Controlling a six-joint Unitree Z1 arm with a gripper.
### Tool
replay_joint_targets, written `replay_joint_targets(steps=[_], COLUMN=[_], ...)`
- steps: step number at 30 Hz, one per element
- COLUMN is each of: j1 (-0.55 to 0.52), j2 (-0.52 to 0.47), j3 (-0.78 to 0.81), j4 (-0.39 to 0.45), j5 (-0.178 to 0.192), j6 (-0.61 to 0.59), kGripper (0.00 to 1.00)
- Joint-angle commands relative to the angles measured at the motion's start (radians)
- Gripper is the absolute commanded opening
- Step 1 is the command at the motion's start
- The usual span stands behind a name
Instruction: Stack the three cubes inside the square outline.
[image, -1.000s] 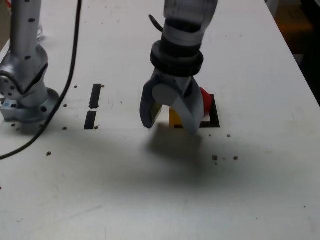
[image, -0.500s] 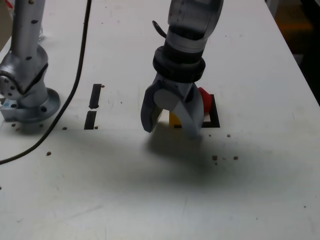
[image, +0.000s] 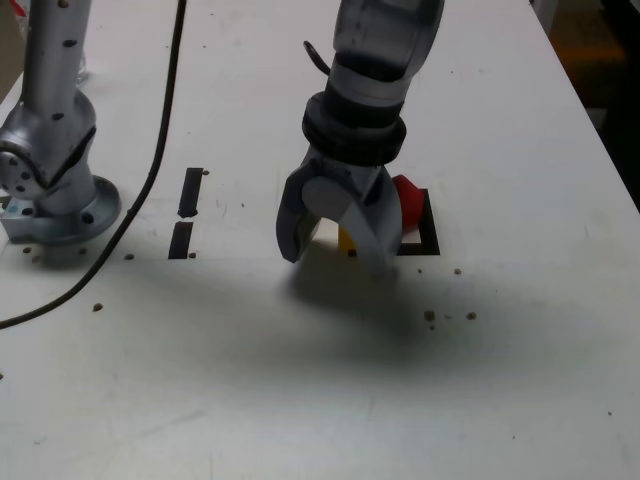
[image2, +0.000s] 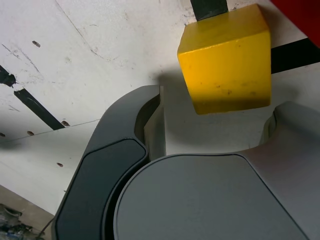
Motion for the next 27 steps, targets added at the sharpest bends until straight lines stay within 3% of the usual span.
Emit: replay_joint_targets(steps=[1,23,25,27], j1=[0.003,0.074,0.077,0.08], j2=[0.005,0.043,0.046,0.047], j3=[-0.004,-0.024,-0.022,-0.018], j4=[0.001,0.001,0.001,-0.001], j5=[0.002,0.004,0.0,-0.007], j6=[0.005,0.071,0.081,0.084], kGripper=[0.8,0.79,0.72,0.56])
